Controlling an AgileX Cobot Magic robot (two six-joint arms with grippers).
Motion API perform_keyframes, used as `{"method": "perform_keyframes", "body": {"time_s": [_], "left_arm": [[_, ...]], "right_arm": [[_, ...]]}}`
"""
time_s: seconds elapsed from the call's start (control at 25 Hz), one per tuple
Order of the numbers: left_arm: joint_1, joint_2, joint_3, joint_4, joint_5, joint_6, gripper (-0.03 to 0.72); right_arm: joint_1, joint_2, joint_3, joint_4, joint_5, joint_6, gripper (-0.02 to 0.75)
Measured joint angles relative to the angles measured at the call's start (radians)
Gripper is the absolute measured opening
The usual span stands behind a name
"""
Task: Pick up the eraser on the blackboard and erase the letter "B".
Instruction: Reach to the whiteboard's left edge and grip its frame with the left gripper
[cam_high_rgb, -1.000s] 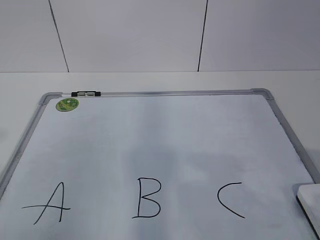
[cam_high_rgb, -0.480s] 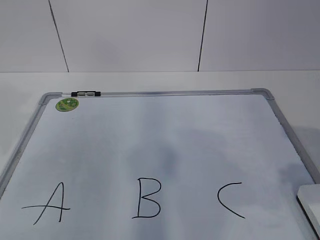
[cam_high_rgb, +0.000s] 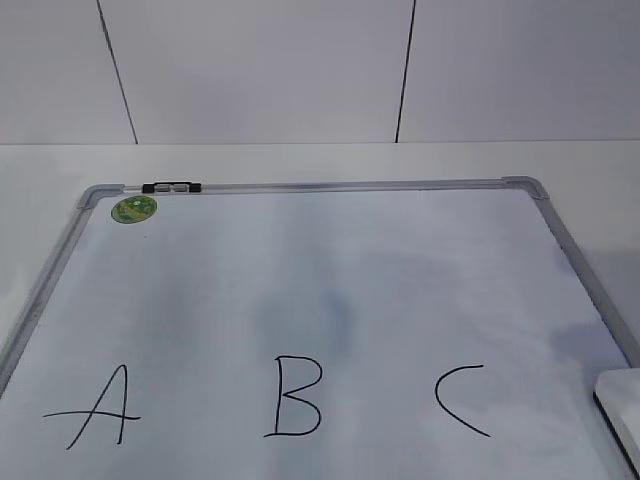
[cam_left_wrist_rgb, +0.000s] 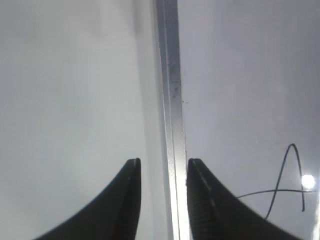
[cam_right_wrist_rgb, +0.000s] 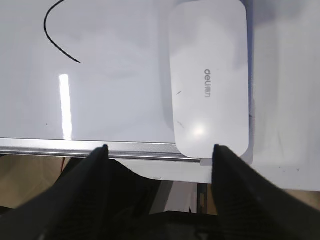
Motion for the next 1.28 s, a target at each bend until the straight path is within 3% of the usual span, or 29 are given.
{"method": "perform_keyframes", "body": {"time_s": [0.4,0.76,1.28], "left_arm": [[-0.002,0.159,0.0,-0.03,-0.087,0.049,0.239],[-0.07,0.205,-0.002,-0.032,-0.166,0.058,0.239],[-0.07,0.248,-0.002,0.0,-0.199,0.049,0.239]], "right_arm": [[0.0,0.029,0.0,0.0,-0.013,-0.006,0.484],[0.0,0.029,0.0,0.0,-0.018,-0.008,0.484],[0.0,0.029,0.0,0.0,-0.01,-0.008,0.484]]}}
